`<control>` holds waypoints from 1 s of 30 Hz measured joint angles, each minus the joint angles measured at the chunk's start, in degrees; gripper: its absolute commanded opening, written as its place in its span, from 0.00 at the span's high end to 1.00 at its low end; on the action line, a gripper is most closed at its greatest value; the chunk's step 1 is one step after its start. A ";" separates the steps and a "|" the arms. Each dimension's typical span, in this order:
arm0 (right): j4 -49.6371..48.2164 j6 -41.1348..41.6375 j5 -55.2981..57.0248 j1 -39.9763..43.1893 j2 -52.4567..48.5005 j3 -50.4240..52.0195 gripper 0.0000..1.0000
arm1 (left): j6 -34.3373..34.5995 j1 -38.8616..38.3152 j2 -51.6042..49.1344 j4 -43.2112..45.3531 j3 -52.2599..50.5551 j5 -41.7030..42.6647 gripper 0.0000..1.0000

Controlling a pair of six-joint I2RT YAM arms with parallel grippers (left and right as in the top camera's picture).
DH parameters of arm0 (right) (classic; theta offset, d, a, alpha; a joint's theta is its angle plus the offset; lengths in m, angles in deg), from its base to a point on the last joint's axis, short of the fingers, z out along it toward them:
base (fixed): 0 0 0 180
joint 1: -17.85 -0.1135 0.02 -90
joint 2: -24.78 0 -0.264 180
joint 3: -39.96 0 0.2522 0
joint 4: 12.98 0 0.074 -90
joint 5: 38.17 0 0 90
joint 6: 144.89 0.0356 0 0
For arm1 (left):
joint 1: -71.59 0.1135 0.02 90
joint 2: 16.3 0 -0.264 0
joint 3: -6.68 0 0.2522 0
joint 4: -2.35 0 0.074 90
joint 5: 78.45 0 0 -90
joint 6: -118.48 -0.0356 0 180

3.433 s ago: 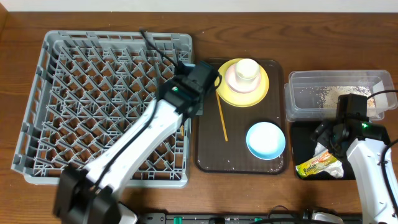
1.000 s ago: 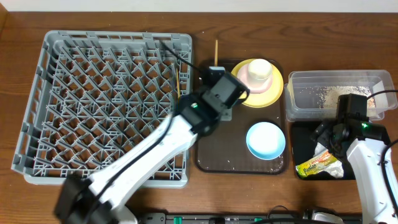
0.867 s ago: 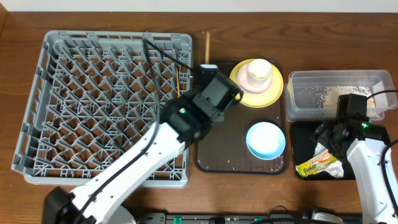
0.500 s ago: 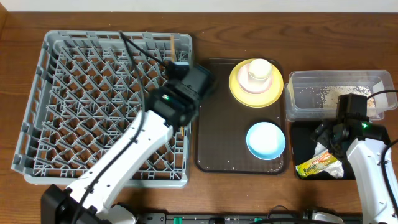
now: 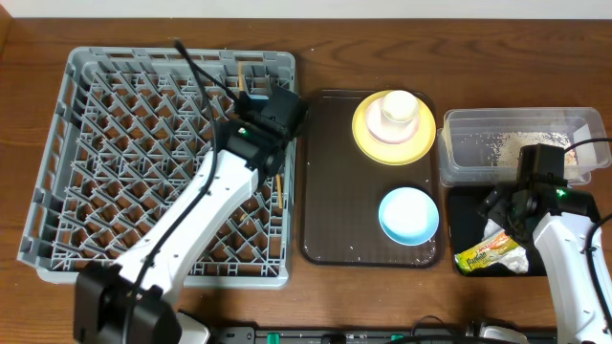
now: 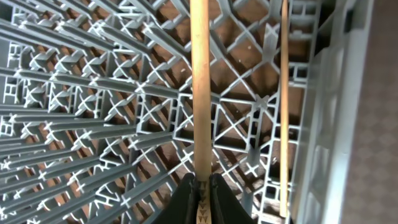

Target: Sort waste into correct bins and load items into the dishwasher rack

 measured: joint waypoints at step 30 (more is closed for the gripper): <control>0.02 0.00 0.00 0.00 0.00 0.00 0.01 | -2.73 0.00 5.97 5.38 3.23 25.62 0.66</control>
